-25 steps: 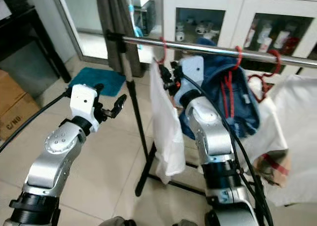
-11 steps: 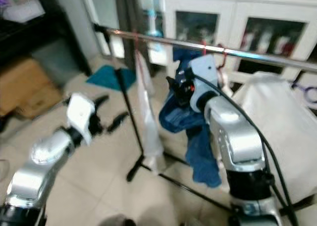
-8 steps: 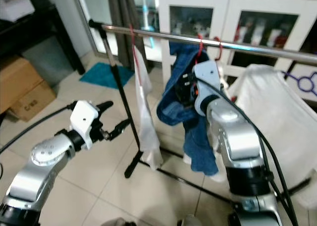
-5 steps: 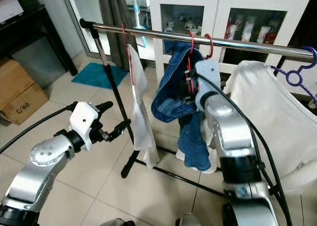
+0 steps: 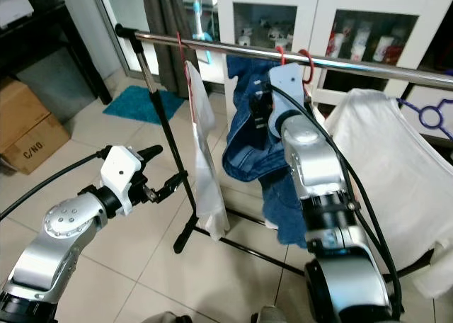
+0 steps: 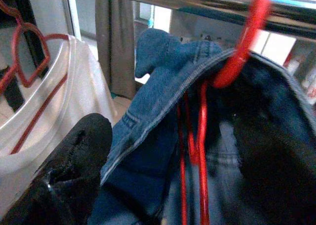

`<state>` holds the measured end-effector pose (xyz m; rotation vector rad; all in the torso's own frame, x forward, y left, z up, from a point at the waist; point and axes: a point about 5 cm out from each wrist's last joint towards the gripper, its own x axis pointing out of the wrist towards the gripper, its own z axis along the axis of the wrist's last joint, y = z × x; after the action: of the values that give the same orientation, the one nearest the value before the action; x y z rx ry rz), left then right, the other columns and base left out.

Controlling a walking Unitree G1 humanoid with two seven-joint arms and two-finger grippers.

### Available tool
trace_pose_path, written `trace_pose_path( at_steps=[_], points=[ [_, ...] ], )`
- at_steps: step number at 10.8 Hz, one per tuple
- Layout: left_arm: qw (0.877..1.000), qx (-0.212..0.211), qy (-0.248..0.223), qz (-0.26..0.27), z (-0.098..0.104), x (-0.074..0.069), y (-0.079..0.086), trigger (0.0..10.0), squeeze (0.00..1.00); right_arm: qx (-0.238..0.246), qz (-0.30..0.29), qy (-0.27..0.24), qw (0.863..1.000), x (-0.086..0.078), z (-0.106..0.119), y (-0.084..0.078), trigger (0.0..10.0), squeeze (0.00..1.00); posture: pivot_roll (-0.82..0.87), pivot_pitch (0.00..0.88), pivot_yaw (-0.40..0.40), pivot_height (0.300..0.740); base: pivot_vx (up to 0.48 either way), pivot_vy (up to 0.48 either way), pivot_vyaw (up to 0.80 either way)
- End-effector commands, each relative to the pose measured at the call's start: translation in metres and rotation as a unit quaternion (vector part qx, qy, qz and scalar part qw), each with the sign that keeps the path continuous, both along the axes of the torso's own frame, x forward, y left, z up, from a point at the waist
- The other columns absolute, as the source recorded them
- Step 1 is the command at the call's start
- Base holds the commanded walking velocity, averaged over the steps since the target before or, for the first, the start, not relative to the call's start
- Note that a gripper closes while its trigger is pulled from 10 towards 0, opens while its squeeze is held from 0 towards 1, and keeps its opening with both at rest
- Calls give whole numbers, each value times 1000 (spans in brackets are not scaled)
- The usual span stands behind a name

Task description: Hang hanger

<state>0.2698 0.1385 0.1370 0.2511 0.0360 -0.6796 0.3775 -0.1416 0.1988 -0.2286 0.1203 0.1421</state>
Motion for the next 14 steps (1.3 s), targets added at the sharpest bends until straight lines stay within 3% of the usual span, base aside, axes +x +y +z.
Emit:
trace_pose_path(
  at_steps=[1,2,3,4,5,6,9,14],
  points=[
    [1000,4,-6,-6,2,-1,0,10000,0,-29,10,-4,1000,4,-2,6,1961,0,-74,51,98,740,0,0,0],
    [1000,4,-6,-5,2,-1,0,10000,0,-46,9,-4,999,7,-4,6,784,0,-72,51,97,740,0,0,0],
    [1000,4,-6,-3,2,-2,0,10000,0,-71,7,0,997,11,-7,4,627,0,-70,53,93,740,0,0,0],
    [1000,4,-5,-1,1,-3,0,10000,0,-70,12,1,997,12,-6,4,2471,0,-68,55,91,740,0,0,0],
    [1000,4,-5,-1,1,-4,1,10000,0,-74,21,2,997,12,-6,3,9020,0,-70,57,89,740,0,0,0],
    [1000,4,-5,0,1,-3,1,10000,0,-73,31,8,997,10,-6,1,10000,0,-71,57,91,740,0,0,0],
    [1000,5,-5,-4,1,-2,1,10000,0,-81,65,25,994,4,-3,-5,10000,0,-76,55,99,740,0,0,0],
    [1000,8,-13,-15,3,4,-4,10000,0,-165,82,38,982,2,0,-9,10000,0,-92,25,101,740,0,0,0]
  ],
)
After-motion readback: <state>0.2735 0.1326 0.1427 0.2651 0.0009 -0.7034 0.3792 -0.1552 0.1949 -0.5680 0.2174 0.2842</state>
